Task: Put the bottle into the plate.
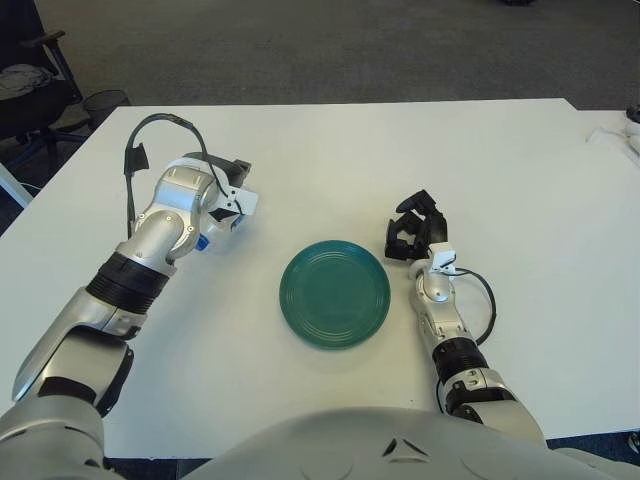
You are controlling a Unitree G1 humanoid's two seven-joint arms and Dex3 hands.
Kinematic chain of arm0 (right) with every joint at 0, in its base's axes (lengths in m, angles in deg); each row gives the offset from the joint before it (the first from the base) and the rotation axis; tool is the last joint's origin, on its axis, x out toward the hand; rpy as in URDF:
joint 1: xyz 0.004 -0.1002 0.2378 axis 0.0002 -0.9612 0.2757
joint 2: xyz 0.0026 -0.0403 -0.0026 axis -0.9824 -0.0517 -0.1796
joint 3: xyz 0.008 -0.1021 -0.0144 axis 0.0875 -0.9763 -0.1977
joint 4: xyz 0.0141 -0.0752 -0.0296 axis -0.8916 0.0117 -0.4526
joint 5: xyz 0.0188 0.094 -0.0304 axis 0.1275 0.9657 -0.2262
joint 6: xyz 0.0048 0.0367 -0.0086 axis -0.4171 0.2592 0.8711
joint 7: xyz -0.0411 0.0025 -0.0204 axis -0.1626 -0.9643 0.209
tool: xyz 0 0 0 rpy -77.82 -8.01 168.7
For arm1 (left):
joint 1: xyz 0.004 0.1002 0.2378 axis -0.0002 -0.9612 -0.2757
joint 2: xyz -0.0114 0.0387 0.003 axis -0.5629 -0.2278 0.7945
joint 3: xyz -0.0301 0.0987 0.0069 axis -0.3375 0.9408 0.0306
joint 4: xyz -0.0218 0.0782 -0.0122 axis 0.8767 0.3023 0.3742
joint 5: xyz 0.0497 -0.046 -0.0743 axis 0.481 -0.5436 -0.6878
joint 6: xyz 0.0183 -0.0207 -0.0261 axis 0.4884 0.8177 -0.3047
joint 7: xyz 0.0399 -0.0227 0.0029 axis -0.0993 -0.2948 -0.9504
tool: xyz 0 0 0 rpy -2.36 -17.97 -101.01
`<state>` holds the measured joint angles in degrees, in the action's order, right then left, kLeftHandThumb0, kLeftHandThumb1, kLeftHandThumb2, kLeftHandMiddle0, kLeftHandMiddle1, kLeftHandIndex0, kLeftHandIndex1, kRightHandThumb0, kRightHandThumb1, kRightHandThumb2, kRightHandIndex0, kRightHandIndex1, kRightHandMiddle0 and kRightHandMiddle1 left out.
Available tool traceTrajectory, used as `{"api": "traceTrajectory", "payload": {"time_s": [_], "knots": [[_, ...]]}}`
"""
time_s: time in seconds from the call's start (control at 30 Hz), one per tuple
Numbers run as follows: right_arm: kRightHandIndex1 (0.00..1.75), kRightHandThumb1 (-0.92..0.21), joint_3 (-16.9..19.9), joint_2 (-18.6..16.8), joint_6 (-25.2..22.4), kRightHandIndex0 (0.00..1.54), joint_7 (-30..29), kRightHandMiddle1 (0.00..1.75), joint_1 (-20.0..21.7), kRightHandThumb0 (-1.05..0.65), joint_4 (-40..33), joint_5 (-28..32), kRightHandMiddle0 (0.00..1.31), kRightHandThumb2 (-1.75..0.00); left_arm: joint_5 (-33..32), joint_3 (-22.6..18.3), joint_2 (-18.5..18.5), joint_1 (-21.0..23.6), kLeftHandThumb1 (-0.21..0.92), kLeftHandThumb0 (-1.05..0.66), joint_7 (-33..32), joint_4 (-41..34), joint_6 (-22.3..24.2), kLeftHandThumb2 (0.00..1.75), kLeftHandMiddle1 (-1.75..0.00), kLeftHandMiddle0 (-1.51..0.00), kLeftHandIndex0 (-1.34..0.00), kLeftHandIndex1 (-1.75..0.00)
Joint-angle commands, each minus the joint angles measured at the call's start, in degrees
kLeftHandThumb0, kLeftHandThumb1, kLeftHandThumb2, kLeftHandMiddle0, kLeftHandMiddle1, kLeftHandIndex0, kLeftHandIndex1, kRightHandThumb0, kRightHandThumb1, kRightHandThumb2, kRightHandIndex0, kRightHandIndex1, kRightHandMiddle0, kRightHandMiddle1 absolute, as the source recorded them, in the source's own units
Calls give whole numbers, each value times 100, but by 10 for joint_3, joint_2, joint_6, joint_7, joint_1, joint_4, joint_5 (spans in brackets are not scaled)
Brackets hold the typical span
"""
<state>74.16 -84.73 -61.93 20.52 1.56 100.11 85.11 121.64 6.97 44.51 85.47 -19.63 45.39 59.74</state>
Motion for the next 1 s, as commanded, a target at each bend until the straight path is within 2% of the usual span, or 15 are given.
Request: {"api": "traceTrajectory", "payload": {"time_s": [0.0,0.23,0.6,0.97], "knots": [[157,-8,9,1,-60,85,7,175,-67,0,57,9,56,-153,-2,7,-3,6,92,-105,8,-1,-3,112,-2,-29,-1,-3],[163,-10,12,-1,-59,82,12,175,-67,0,56,13,54,-153,3,20,-11,1,92,-105,5,-4,-21,114,-1,-28,0,-1],[167,-14,12,-1,-50,78,15,175,-71,0,56,10,51,-151,-3,39,-42,8,92,-105,17,-24,-104,109,0,-27,0,0],[162,-11,12,1,-49,82,12,175,-69,0,60,7,54,-152,17,52,-35,11,92,-105,47,-33,-120,105,-1,-28,-5,-3]]}}
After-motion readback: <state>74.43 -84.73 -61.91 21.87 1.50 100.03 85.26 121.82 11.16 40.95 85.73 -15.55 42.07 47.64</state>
